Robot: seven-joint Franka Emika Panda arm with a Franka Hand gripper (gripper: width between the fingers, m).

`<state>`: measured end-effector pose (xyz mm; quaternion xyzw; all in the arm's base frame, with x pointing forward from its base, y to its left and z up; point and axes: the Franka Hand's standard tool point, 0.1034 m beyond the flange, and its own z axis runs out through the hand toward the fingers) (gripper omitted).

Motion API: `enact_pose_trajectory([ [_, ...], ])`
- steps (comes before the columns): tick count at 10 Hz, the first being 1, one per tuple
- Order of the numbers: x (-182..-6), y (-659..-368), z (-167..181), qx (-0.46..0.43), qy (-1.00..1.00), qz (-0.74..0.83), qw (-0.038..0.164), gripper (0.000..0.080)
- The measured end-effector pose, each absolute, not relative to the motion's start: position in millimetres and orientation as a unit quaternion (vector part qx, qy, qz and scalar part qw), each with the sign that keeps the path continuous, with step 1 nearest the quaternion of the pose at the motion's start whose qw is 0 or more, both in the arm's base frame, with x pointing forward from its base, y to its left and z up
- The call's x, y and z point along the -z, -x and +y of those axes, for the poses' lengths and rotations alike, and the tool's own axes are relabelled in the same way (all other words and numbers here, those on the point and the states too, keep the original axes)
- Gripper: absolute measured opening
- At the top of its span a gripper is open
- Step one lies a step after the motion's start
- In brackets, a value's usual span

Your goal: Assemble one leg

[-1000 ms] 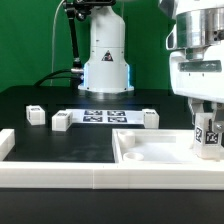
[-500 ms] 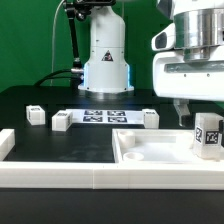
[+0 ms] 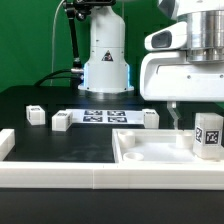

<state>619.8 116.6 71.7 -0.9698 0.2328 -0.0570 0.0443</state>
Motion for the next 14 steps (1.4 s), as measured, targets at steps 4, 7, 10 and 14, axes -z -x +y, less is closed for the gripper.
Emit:
enact_pose_trajectory([
  [4, -72.7, -619.6, 119.0, 0.059, 0.993, 0.096, 0.020, 0.0649],
  [7, -73.2, -620.4, 119.4, 0.062, 0.997, 0.035, 0.016, 0.0649],
  [10, -73.3, -621.4, 120.3, 0.068, 0.996, 0.046, 0.017, 0.0372],
  [14, -73.3, -621.4, 120.1, 0.068, 0.996, 0.063, 0.019, 0.0291],
])
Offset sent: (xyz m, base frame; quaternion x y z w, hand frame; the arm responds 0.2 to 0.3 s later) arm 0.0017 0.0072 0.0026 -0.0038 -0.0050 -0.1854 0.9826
